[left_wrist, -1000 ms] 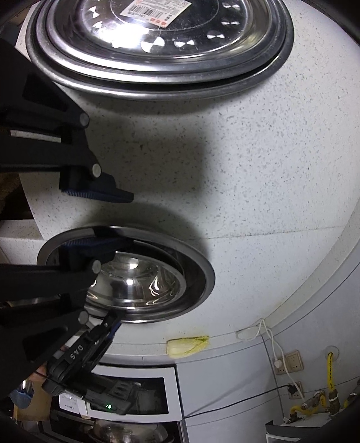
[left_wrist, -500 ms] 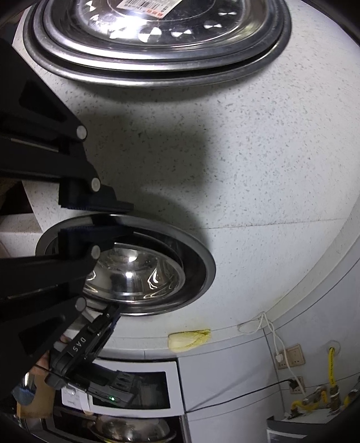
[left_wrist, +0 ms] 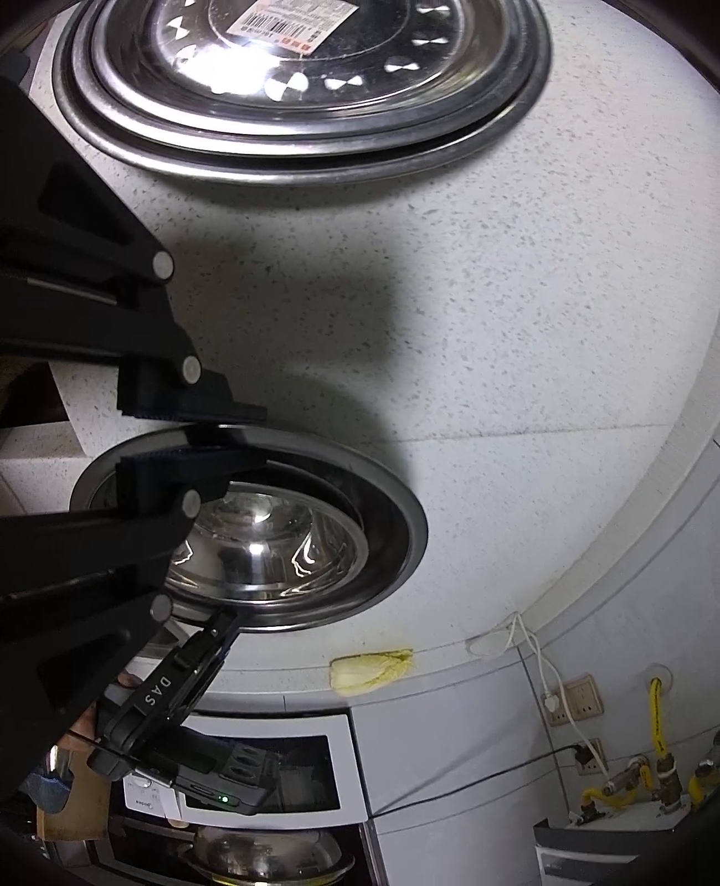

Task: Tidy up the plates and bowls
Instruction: 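Lift the nested bowls with both tools and carry them over the steel plate stack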

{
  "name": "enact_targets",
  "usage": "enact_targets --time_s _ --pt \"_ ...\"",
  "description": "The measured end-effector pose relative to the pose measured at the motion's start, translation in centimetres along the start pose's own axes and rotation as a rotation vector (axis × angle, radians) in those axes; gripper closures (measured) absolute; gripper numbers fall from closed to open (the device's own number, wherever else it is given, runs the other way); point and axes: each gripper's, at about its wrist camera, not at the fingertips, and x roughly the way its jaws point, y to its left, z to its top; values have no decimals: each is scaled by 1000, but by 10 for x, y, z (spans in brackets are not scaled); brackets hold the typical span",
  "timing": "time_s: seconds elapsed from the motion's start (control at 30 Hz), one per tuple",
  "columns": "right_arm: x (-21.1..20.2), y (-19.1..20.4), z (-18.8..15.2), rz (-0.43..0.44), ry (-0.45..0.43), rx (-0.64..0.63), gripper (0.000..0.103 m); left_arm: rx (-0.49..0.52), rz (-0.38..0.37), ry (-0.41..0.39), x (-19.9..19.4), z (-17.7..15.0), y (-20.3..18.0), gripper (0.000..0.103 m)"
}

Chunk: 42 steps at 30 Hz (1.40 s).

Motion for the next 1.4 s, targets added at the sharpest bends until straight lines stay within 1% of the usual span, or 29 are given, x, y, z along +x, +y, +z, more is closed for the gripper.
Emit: enact_targets --time_s 0.1,0.23,0.4,0.53,0.73,0.83,1.0,1.1,1.23,1.4 --pt "-10 2 5 -3 -15 -3 91 1 -18 -17 -12 1 0 96" --pt "-26 15 12 1 -40 -19 91 -5 -40 -47 -35 3 5 96" --pt "-38 41 26 22 -61 -62 91 -14 -34 -113 -71 5 14 96" --pt "-33 61 38 59 -57 -98 91 -53 -15 -166 -100 6 28 96" --pt "-18 102 48 144 -53 -188 91 -123 62 -259 -145 1 54 96" --pt "-16 120 44 178 -57 -211 91 -142 84 -293 -169 -7 69 96" --pt "-16 156 28 195 -63 -226 91 -155 70 -323 -203 -21 97 96" --pt "-17 181 16 181 -70 -219 91 -154 55 -324 -223 -29 110 96" --pt "-20 210 -2 166 -73 -194 91 -134 60 -322 -255 -38 131 96" --pt "-28 245 -22 136 -92 -175 91 -109 52 -345 -291 -49 150 96"
